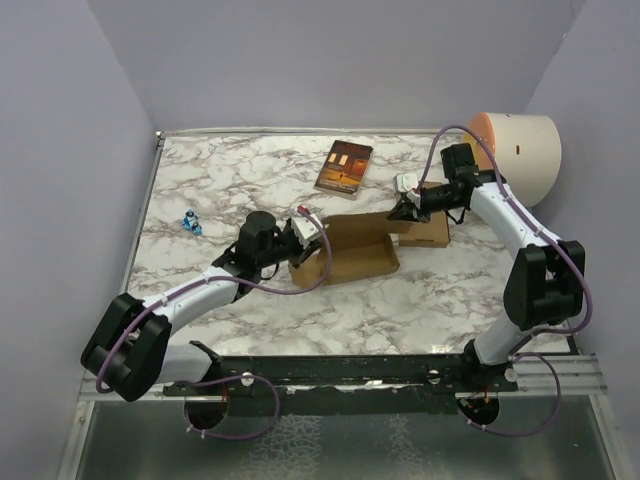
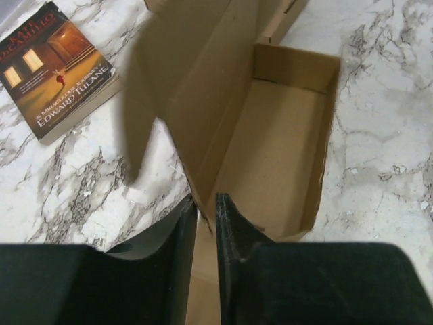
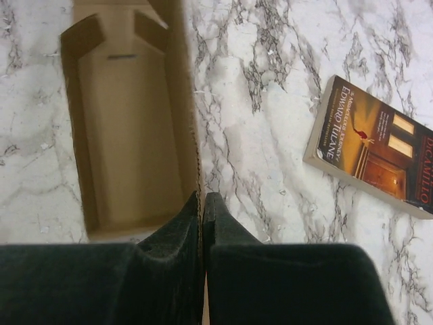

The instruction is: Fold the paper box

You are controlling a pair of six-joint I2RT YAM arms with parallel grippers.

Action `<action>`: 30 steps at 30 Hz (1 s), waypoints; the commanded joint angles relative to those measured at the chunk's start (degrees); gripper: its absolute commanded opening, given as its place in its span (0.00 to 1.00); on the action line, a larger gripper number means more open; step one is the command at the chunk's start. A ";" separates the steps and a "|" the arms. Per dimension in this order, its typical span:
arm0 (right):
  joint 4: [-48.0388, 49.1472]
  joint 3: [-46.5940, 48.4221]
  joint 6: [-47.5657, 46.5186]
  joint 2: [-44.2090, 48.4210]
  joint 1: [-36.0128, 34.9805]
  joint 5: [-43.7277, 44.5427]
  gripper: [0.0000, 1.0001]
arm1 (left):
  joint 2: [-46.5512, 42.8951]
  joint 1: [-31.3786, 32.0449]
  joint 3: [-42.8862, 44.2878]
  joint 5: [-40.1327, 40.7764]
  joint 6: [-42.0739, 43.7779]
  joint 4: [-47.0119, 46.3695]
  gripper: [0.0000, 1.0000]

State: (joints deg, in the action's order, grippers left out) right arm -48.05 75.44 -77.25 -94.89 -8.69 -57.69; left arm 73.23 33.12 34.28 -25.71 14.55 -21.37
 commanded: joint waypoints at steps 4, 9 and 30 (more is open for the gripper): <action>2.03 -3.54 1.50 4.88 -0.45 0.46 0.01 | -5.83 -0.57 -0.14 10.89 -10.96 -0.68 0.44; 2.68 -4.94 1.97 5.62 -0.45 0.32 0.01 | -14.23 -1.55 -3.53 20.61 -23.32 5.88 0.55; 2.97 -5.24 2.90 5.25 -0.41 -0.66 0.01 | -0.42 -3.30 -12.22 16.39 -50.30 -15.65 0.09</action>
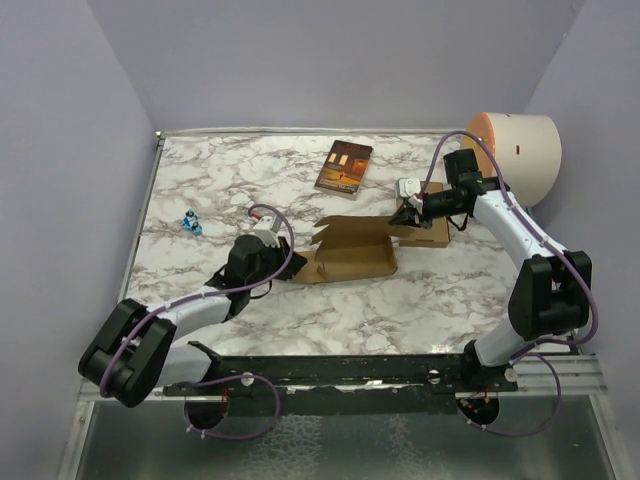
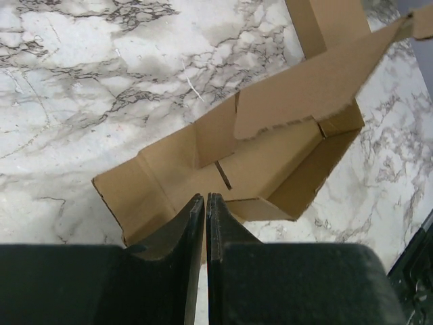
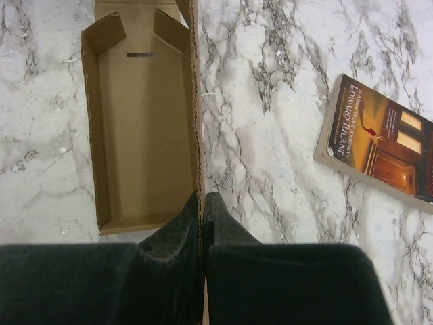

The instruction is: Fold the paper box

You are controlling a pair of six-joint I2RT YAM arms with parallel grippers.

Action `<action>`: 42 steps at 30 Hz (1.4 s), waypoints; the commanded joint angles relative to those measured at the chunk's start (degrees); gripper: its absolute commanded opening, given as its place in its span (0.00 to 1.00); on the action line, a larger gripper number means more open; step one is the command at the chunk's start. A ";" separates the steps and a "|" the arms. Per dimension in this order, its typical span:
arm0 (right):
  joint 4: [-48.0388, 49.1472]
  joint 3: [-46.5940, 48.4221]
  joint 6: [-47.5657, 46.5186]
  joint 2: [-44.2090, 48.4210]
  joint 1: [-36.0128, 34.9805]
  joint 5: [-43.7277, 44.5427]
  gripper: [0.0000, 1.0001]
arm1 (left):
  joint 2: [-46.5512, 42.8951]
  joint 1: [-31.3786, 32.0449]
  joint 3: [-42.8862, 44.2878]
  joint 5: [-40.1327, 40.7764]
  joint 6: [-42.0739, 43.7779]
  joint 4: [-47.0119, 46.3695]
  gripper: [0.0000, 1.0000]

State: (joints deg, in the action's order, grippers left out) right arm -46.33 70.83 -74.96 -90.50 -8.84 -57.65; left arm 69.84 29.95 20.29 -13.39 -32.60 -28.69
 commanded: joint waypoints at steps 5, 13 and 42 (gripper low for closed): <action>1.11 -0.70 0.59 0.66 -0.24 -1.04 0.01 | 7.50 -0.08 3.82 6.14 -2.98 -10.50 0.09; 1.13 -0.81 0.89 0.56 -0.29 -1.24 0.01 | 13.72 0.82 5.74 6.37 -3.45 -14.75 0.09; 3.87 -1.29 4.82 0.28 -0.30 0.24 0.01 | 11.89 2.97 2.51 8.71 -4.26 -13.46 0.17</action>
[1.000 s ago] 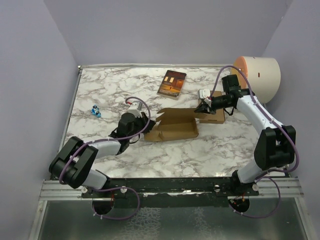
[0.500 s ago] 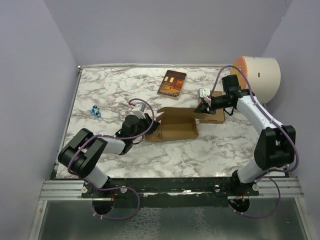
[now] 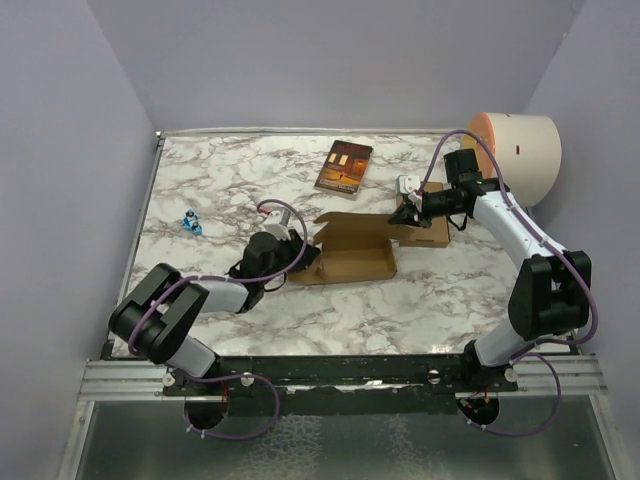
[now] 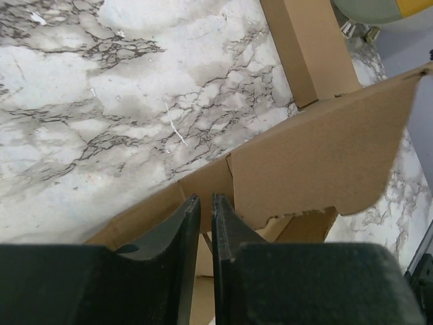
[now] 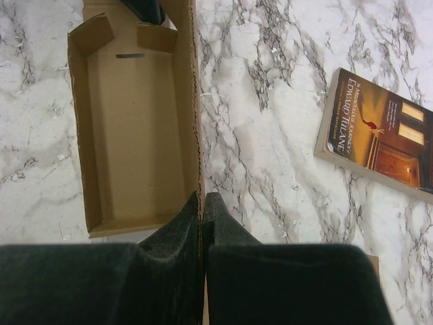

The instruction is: Fold the paper box

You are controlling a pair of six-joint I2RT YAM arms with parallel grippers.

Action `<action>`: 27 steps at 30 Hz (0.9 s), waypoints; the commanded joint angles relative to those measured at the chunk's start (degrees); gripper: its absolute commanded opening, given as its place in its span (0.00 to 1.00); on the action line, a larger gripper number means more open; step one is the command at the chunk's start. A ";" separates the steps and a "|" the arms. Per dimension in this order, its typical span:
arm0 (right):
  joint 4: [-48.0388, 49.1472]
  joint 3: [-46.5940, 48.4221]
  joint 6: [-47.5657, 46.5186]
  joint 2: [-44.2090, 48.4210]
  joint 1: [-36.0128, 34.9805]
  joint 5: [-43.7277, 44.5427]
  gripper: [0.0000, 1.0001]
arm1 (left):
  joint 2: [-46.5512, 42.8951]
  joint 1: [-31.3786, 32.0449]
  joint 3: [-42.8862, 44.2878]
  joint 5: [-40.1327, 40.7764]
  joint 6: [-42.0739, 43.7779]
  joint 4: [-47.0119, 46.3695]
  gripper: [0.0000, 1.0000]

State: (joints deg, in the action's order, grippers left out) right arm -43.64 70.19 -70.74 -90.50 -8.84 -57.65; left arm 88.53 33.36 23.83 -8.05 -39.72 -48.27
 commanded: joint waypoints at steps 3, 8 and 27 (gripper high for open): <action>1.19 -0.68 0.59 0.17 -0.30 0.21 0.01 | -11.83 -0.65 -1.94 5.44 4.54 12.33 0.22; 1.27 -0.63 0.77 -0.16 -0.26 -0.05 0.01 | -19.65 -0.93 -3.67 8.80 6.35 21.99 0.26; 1.19 -0.59 0.92 -0.46 -0.27 -0.61 0.01 | -30.90 -1.33 -5.35 19.64 8.67 37.19 0.53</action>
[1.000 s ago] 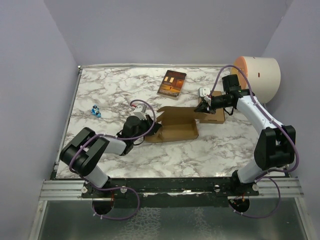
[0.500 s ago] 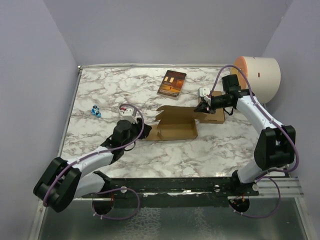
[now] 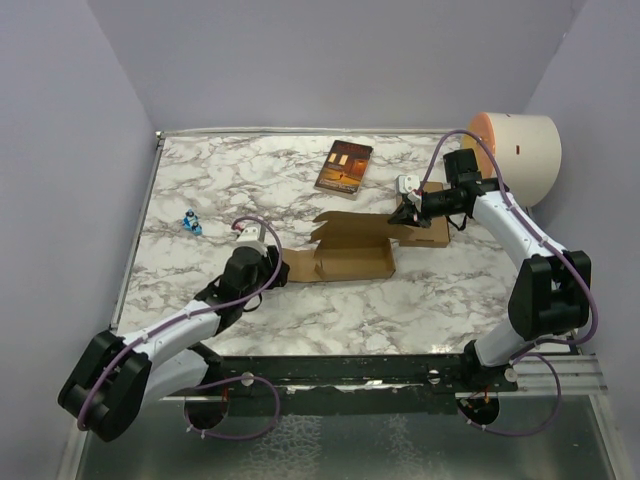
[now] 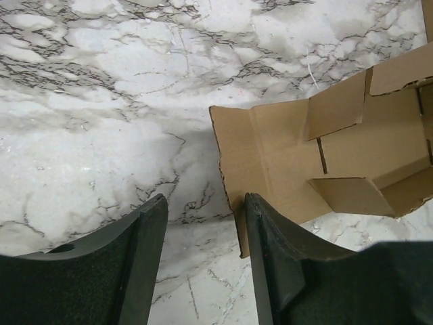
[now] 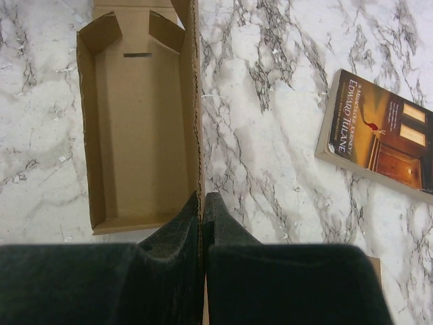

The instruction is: Fold the paper box

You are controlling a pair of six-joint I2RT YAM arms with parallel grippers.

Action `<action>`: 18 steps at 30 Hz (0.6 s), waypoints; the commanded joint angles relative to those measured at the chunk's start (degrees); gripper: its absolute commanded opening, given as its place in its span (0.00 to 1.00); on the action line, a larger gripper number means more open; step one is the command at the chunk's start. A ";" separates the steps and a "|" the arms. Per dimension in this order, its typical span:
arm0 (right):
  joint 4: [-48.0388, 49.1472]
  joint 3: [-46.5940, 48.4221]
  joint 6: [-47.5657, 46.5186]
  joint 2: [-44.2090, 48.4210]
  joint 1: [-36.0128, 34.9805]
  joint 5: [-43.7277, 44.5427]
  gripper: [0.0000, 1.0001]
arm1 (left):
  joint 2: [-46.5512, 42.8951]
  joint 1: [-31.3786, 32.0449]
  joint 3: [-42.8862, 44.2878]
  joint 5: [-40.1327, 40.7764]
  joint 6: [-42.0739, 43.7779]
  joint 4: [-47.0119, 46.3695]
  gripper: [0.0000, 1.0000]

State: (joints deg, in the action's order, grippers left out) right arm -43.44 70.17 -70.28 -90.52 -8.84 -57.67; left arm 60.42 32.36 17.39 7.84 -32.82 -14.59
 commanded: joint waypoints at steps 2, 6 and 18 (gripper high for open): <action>1.00 -0.56 0.46 -0.50 -0.27 -0.60 0.01 | -3.21 -0.68 0.11 1.51 1.59 1.61 0.55; 0.99 -0.61 0.51 -0.61 -0.30 -0.60 0.01 | 0.56 -1.32 -1.43 -8.38 0.03 -7.63 0.52; 2.58 -0.75 3.55 -0.91 -1.49 -1.08 0.01 | 6.31 -1.42 -1.26 -14.49 0.71 -17.97 0.04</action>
State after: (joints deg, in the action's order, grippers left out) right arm -43.11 70.06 -68.82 -90.54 -9.08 -57.67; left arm 66.85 31.18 16.14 -3.60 -33.01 -27.46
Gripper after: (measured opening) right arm 0.017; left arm 0.058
